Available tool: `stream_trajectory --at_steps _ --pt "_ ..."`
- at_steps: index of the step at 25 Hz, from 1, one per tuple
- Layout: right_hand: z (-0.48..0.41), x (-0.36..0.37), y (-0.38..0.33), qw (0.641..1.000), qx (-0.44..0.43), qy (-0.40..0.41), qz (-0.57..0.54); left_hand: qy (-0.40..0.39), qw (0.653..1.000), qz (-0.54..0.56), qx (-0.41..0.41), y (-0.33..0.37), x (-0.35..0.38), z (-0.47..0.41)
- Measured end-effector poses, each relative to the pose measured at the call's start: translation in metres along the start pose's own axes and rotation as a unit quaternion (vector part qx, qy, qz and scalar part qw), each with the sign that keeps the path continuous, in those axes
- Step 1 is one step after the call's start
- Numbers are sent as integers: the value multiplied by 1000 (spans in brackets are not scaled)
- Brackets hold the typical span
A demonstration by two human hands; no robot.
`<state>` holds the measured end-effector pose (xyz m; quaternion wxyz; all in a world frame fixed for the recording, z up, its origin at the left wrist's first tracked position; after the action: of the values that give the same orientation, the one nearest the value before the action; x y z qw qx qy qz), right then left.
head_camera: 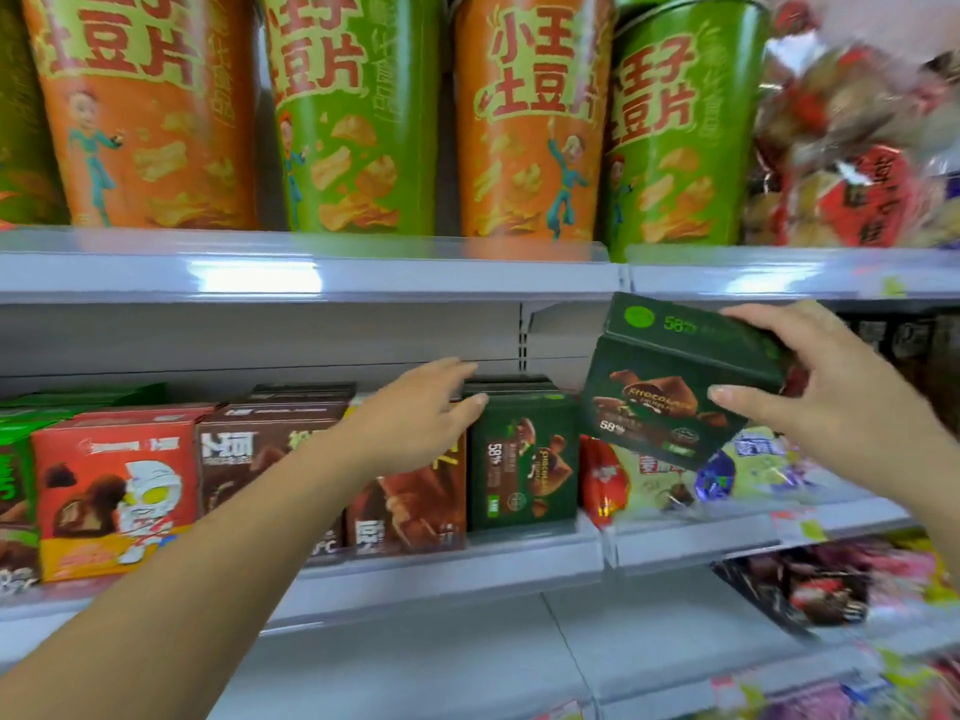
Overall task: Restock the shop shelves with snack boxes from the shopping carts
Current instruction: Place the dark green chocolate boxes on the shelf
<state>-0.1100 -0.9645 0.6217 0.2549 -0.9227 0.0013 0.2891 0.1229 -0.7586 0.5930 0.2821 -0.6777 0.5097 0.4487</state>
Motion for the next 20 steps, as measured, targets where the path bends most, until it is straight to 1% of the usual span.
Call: stream_trajectory --at_steps 2,4,8,10,12,15,17,20 --pt "2 10 3 998 -39 43 27 -34 999 4 -18 -3 8 -23" --pt "2 21 10 995 -70 60 28 -48 998 18 -32 -10 15 -45" --pt "2 45 28 982 -120 137 58 -86 993 30 -72 -25 26 -85" --pt "-3 66 41 979 -129 150 58 -110 989 26 -95 -32 34 -101" --pt "-20 88 53 983 -125 128 37 -143 983 25 -112 -34 43 -116" --pt "-56 117 59 988 -118 99 26 -186 976 47 -106 -30 57 -126" --pt "-80 134 51 990 -117 72 29 -189 976 42 -103 -23 56 -125" --pt "-116 169 36 994 -107 -7 37 -169 982 8 -79 -20 51 -124"
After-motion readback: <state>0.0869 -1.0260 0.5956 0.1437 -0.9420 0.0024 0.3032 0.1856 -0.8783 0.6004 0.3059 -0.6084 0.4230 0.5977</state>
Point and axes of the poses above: each hand's wrist, its own z-axis away from the middle knuckle, its own x-axis out of the palm, y = z × x, the point moved 5 cm from there along -z, towards the middle knuckle, and after that the axes turned 12 degrees about x, right-handed, at the moved point
